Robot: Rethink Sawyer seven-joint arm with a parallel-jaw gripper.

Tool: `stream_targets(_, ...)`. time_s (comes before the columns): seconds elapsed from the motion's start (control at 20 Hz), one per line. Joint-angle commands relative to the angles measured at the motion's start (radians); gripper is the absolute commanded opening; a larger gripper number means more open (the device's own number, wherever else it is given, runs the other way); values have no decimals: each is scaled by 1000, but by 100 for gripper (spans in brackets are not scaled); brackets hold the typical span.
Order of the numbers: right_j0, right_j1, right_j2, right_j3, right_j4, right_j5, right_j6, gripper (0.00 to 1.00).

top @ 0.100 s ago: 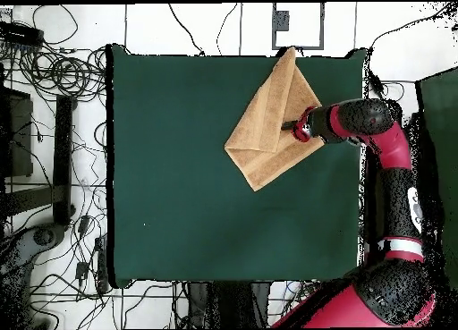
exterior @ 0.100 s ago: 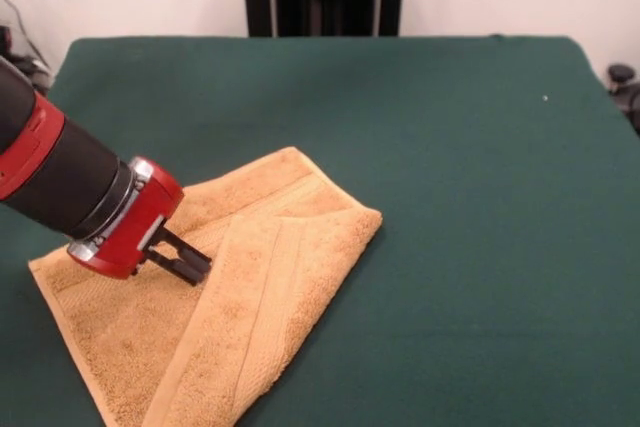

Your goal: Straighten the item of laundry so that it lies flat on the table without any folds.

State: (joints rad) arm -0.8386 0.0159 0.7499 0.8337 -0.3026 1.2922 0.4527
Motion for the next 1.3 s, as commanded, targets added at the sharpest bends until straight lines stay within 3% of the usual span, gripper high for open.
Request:
stream_targets(0.05,4,115,19,39,20,-9,-137,0)
stream_targets(0.35,-55,176,96,76,74,-73,-247,0)
stream_targets(0.85,-27,166,69,55,44,-80,-198,0)
stream_targets(1.05,-28,174,73,57,36,-59,-248,0)
stream_targets(1.3,-64,172,96,168,70,-149,-168,0)
